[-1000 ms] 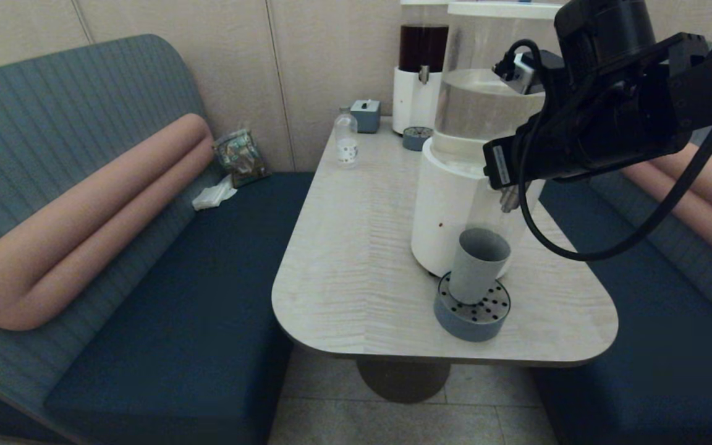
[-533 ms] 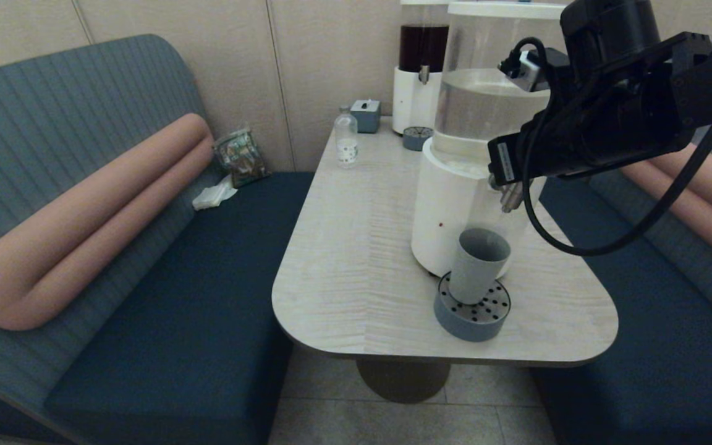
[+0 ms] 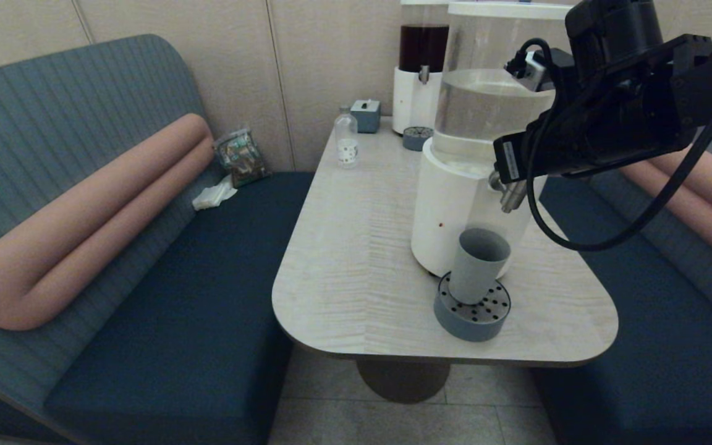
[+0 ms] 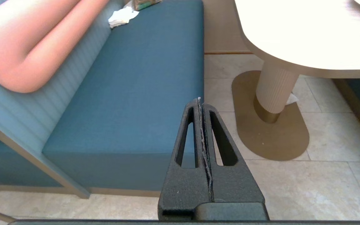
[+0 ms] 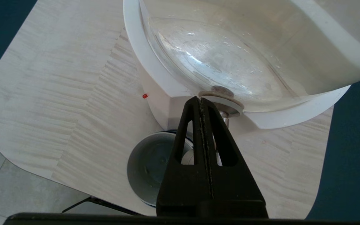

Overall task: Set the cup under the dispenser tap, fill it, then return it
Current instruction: Turn off the faucet

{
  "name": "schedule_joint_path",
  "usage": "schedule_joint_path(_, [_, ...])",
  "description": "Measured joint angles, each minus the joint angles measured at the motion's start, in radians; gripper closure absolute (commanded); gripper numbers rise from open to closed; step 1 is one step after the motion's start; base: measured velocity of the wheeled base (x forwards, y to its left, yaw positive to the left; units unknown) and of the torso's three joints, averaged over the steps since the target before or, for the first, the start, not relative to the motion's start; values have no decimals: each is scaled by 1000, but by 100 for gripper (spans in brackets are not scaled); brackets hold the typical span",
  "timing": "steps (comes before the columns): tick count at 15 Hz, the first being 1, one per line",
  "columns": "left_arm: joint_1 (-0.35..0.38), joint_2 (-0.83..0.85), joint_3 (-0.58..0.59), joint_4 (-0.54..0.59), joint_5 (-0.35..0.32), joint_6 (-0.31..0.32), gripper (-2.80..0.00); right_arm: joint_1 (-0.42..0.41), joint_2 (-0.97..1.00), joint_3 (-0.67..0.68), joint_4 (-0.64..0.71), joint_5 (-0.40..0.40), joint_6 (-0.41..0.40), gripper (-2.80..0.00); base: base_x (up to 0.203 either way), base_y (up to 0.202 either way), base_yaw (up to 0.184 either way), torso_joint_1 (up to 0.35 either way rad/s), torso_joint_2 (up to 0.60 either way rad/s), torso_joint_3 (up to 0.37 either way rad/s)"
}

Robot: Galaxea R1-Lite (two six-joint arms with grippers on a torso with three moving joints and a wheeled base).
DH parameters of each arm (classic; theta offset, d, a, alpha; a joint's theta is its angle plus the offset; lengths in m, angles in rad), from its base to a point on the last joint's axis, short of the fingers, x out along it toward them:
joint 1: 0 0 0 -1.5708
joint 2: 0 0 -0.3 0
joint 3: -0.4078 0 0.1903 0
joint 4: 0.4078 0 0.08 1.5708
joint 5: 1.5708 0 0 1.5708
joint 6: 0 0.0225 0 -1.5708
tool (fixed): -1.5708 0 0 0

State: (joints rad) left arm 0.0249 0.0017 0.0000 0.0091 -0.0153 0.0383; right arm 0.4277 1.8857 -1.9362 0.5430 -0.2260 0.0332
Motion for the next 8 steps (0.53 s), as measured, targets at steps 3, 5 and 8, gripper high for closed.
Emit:
schedule_joint_path(3, [0,0,0,0,0,0,0,-1,0,0,1,0,1,0,0,0,0,0,0,0])
schedule_joint_path(5, [0,0,0,0,0,0,0,-5,1,2,1,0,1,0,0,0,0,0,0,0])
schedule_joint_path(8, [0,0,0,0,0,0,0,-12,1,3,0,0,2,0,0,0,0,0,0,0])
